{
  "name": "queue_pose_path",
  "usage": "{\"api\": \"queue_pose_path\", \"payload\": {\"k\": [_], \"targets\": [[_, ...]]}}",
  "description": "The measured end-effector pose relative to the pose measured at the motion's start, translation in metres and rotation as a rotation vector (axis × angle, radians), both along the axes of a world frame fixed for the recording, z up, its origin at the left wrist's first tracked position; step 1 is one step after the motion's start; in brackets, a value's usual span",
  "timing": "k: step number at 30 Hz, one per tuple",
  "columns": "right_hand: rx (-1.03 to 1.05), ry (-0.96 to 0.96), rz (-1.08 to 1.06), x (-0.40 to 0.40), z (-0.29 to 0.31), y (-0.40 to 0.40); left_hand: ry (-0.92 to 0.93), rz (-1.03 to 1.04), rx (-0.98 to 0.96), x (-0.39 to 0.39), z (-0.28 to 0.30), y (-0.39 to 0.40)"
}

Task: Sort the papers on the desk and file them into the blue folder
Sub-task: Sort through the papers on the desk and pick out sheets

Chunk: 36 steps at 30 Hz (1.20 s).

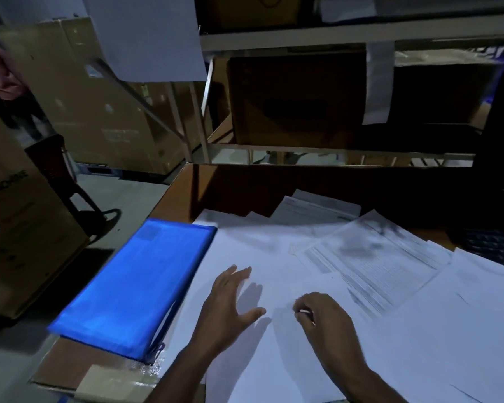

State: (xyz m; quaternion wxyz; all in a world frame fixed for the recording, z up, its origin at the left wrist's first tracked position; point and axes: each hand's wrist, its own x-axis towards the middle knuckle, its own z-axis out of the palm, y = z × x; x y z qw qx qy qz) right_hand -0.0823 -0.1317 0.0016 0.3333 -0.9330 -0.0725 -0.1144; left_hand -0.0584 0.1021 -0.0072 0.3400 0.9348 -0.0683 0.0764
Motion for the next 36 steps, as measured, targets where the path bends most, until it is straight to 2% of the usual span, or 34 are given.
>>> {"api": "queue_pose_path", "payload": {"k": [4, 8, 13, 15, 17, 19, 21, 23, 25, 28, 30, 32, 34, 36], "targets": [[0.027, 0.087, 0.067, -0.002, -0.005, -0.006, 0.07, -0.065, 0.063, 0.005, 0.007, -0.017], [0.027, 0.145, 0.098, -0.007, -0.011, -0.01, 0.149, -0.02, 0.102, 0.012, 0.002, -0.029], [0.082, 0.183, 0.123, -0.009, -0.012, -0.014, 0.101, 0.067, 0.101, 0.015, 0.007, -0.034], [0.162, 0.197, 0.106, -0.011, -0.008, -0.016, 0.082, 0.109, 0.083, 0.015, 0.014, -0.034], [0.259, 0.12, 0.052, -0.012, 0.0, -0.018, 0.055, 0.121, 0.097, 0.015, 0.025, -0.031], [0.286, 0.045, 0.004, -0.012, 0.012, -0.021, -0.025, 0.16, 0.087, 0.016, 0.042, -0.027], [0.298, 0.074, -0.005, -0.011, 0.027, -0.024, -0.148, 0.237, 0.027, 0.017, 0.061, -0.028], [0.433, 0.196, 0.039, -0.009, 0.04, -0.025, -0.299, 0.261, 0.025, 0.013, 0.077, -0.037], [0.635, 0.317, 0.12, -0.005, 0.055, -0.022, -0.374, 0.164, 0.038, 0.004, 0.086, -0.056], [0.818, 0.348, 0.134, 0.0, 0.07, -0.022, -0.325, -0.16, 0.052, -0.01, 0.086, -0.091], [0.87, 0.293, 0.035, 0.003, 0.075, -0.029, -0.246, -0.353, 0.036, -0.017, 0.08, -0.11], [0.939, 0.249, -0.089, 0.008, 0.073, -0.045, -0.134, -0.445, -0.101, -0.019, 0.079, -0.122], [1.031, 0.257, -0.151, 0.011, 0.07, -0.067, -0.087, -0.393, -0.238, -0.018, 0.078, -0.127], [1.169, 0.31, -0.129, 0.012, 0.068, -0.092, -0.137, -0.186, -0.341, -0.012, 0.073, -0.13]]}}
